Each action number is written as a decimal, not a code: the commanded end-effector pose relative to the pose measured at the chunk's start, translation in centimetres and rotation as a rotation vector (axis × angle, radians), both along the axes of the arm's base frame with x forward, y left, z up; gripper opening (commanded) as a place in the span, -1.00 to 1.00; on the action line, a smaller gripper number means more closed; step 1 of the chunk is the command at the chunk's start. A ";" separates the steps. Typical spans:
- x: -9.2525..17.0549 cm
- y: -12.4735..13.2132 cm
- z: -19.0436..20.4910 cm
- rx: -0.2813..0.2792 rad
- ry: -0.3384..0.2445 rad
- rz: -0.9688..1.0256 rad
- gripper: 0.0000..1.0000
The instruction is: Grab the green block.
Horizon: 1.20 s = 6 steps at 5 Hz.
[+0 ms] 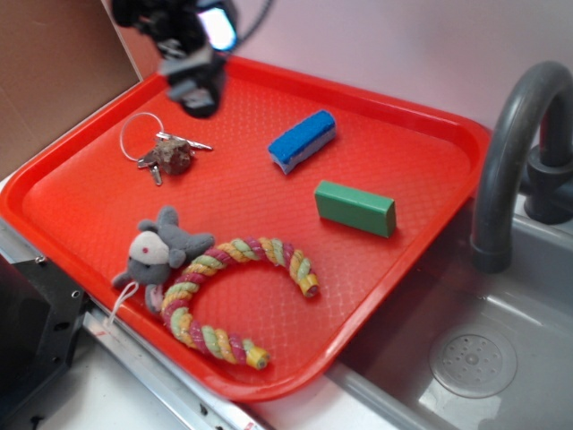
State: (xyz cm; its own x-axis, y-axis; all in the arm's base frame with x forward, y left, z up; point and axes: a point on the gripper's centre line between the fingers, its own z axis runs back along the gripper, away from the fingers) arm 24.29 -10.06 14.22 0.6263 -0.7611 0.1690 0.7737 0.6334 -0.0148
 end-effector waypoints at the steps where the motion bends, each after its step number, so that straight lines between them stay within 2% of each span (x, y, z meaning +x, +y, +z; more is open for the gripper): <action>1: 2.2 -3.1 -2.1 0.030 -0.037 -0.134 1.00; 3: 2.2 -4.5 -4.7 0.054 0.000 -0.210 1.00; 4: 2.4 -4.6 -6.1 0.097 0.019 -0.207 1.00; 6: 2.5 -5.8 -10.0 0.140 0.086 -0.263 1.00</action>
